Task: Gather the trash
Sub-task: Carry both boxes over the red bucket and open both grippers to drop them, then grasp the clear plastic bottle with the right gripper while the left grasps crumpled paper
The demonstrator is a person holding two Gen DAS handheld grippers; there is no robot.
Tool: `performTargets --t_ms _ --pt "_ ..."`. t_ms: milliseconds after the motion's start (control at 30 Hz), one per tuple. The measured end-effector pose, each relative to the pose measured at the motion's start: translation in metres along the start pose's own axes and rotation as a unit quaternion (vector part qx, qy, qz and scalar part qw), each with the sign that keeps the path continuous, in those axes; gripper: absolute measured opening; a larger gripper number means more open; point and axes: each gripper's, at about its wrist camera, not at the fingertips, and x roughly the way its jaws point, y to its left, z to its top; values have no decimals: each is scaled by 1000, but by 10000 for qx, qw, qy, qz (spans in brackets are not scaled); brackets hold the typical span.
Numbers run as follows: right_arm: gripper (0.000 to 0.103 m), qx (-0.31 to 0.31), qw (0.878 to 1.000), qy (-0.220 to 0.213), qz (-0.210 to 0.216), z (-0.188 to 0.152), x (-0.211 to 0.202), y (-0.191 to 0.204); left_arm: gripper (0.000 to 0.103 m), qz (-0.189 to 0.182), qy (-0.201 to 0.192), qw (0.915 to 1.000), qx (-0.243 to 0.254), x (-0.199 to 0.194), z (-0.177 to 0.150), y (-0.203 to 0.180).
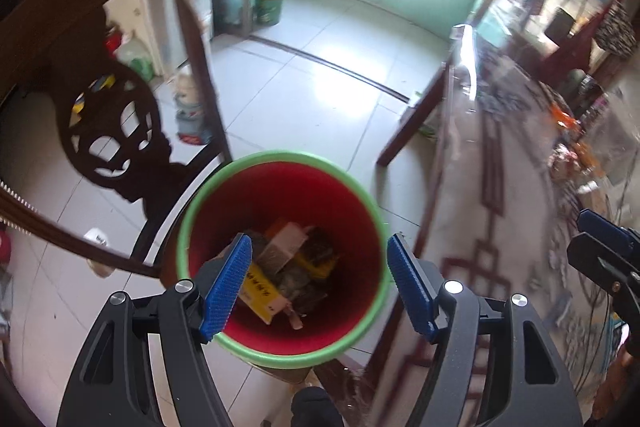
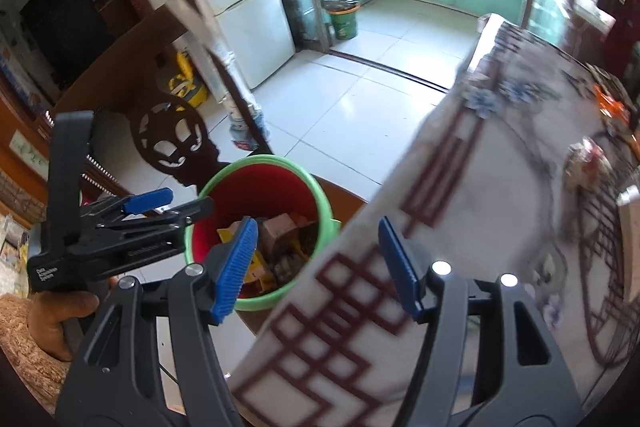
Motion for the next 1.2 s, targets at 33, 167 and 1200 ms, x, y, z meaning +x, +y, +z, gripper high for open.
performTargets --t_ms 33,167,1200 --pt "61 57 10000 -18 -34 -3 -4 -5 66 -45 0 10000 28 -2 0 -5" --pt "67 412 9987 -139 -270 -21 -27 -40 66 -455 -116 9986 254 -16 2 -38" --pt "67 1671 9642 -550 -1986 -85 -132 -424 68 -838 -95 9919 952 -37 -80 -308"
